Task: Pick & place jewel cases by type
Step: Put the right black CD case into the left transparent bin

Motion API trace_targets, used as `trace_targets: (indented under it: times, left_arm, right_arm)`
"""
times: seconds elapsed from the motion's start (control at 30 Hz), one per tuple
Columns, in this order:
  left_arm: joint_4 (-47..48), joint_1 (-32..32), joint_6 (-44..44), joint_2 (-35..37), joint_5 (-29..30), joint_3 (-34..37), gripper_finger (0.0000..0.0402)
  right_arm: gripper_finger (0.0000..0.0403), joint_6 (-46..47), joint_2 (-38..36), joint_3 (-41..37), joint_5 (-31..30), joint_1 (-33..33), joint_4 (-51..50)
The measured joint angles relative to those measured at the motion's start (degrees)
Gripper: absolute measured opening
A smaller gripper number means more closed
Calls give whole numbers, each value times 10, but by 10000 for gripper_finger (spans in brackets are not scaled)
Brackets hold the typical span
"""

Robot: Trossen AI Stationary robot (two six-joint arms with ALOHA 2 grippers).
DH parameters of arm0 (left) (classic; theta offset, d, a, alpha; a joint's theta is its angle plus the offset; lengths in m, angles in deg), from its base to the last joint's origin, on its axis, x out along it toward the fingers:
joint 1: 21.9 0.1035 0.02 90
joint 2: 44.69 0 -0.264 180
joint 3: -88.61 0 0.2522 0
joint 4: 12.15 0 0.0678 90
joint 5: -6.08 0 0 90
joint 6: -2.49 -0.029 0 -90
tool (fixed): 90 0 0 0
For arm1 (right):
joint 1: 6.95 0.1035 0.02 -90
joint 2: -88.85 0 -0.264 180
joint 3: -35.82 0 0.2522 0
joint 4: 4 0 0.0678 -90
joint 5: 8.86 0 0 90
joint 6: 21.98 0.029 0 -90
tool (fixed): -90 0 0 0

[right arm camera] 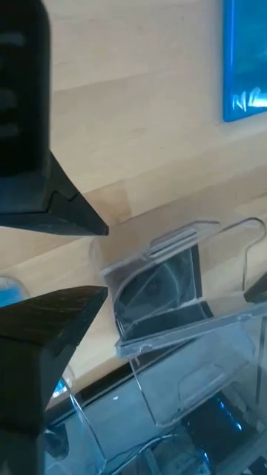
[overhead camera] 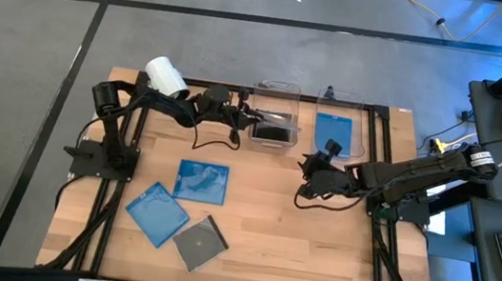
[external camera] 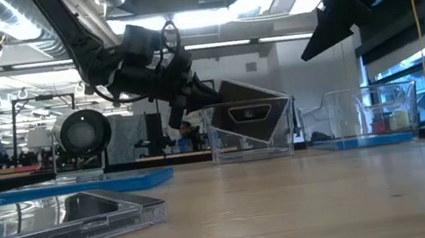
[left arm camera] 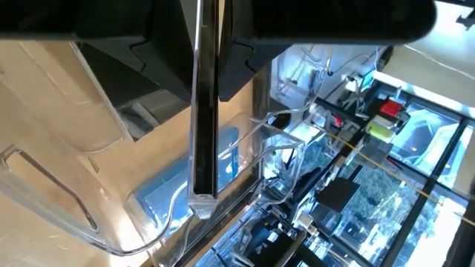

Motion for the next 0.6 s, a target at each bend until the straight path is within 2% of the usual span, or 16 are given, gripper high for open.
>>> trace_targets:
  times: [0.17, 0.43, 0.6]
  left_arm:
    - [0, 0, -1, 0, -3, 0, 66]
    - [0, 0, -16, 0, -3, 0, 114]
    - [-12, -1, -35, 0, 31, 0, 128]
  right_arm:
    - [123, -2, 0, 0, 7, 0, 0]
    - [123, -3, 0, 0, 7, 0, 0]
    - [123, -3, 0, 0, 7, 0, 0]
